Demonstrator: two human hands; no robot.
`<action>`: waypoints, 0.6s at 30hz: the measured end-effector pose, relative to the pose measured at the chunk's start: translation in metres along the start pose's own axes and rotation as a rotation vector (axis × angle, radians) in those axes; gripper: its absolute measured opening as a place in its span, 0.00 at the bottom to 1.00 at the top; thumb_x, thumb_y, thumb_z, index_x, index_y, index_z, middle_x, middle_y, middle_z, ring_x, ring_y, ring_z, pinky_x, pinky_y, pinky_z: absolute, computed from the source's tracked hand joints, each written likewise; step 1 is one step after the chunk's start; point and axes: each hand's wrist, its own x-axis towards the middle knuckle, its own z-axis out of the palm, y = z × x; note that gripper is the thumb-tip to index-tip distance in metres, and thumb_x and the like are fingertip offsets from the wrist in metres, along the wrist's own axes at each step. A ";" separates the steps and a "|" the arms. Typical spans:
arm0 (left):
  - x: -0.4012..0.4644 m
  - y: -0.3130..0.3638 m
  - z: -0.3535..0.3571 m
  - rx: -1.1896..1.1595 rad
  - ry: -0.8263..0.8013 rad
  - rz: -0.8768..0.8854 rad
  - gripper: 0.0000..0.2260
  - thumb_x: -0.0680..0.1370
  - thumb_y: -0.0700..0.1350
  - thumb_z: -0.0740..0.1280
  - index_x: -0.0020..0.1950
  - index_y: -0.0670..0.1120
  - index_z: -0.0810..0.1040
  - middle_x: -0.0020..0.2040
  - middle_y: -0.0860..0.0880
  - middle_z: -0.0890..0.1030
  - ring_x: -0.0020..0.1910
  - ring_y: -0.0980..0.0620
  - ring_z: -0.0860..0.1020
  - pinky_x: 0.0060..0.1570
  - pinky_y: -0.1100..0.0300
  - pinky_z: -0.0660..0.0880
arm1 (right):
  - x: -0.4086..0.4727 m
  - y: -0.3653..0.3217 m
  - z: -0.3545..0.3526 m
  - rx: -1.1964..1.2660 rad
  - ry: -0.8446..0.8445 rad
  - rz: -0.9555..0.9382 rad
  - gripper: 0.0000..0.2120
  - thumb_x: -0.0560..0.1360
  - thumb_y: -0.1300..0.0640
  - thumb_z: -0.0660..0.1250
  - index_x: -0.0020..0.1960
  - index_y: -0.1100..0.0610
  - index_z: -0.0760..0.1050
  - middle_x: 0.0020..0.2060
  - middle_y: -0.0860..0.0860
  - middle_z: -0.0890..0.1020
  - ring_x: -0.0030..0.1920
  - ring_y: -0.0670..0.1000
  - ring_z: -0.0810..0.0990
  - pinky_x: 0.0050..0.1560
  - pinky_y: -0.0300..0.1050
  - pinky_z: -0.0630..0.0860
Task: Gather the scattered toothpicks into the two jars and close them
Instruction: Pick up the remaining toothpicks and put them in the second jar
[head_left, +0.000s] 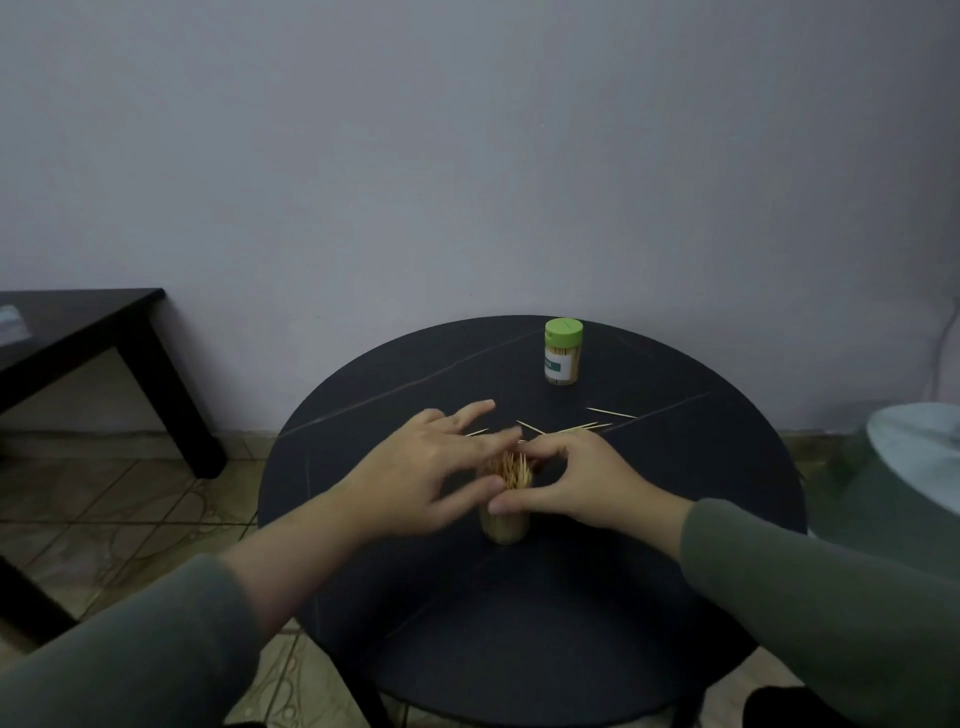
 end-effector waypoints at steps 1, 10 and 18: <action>-0.001 0.000 0.000 -0.024 -0.004 0.009 0.20 0.81 0.55 0.58 0.71 0.50 0.72 0.69 0.53 0.74 0.76 0.53 0.59 0.60 0.50 0.71 | 0.001 0.000 0.000 -0.012 -0.006 -0.002 0.22 0.61 0.36 0.76 0.54 0.41 0.82 0.48 0.40 0.84 0.53 0.41 0.79 0.55 0.43 0.76; -0.004 -0.006 -0.003 0.078 0.013 -0.042 0.24 0.80 0.64 0.54 0.70 0.54 0.73 0.76 0.53 0.63 0.78 0.51 0.54 0.64 0.51 0.66 | 0.002 0.003 -0.001 -0.025 -0.016 0.030 0.30 0.59 0.33 0.76 0.59 0.39 0.78 0.50 0.41 0.83 0.54 0.39 0.77 0.55 0.40 0.75; -0.006 0.001 0.002 -0.127 -0.035 -0.033 0.22 0.80 0.62 0.56 0.69 0.54 0.74 0.74 0.55 0.67 0.77 0.56 0.54 0.66 0.52 0.65 | 0.003 0.003 -0.001 -0.065 -0.003 0.034 0.29 0.62 0.37 0.75 0.61 0.43 0.79 0.49 0.41 0.83 0.52 0.39 0.79 0.55 0.44 0.78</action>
